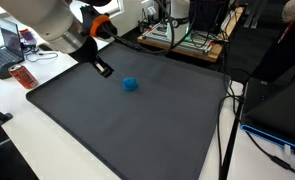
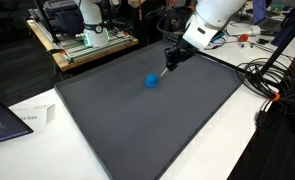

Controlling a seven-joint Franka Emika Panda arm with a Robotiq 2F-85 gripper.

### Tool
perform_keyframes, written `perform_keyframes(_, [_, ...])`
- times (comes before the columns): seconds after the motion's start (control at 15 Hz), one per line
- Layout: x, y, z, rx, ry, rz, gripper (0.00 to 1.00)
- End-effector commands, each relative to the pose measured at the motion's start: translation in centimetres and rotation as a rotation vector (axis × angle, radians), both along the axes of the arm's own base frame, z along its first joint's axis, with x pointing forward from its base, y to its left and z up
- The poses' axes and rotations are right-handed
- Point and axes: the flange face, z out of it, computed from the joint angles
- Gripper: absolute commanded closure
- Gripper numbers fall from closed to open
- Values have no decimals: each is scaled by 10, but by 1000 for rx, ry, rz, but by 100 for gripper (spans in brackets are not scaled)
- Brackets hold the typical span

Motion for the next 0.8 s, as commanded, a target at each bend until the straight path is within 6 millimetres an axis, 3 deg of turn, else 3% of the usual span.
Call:
perform_keyframes(0.0, [-4, -27, 11, 112, -9, -16, 97])
perform_keyframes(0.73, [-23, -123, 10, 367, -92, -48, 97])
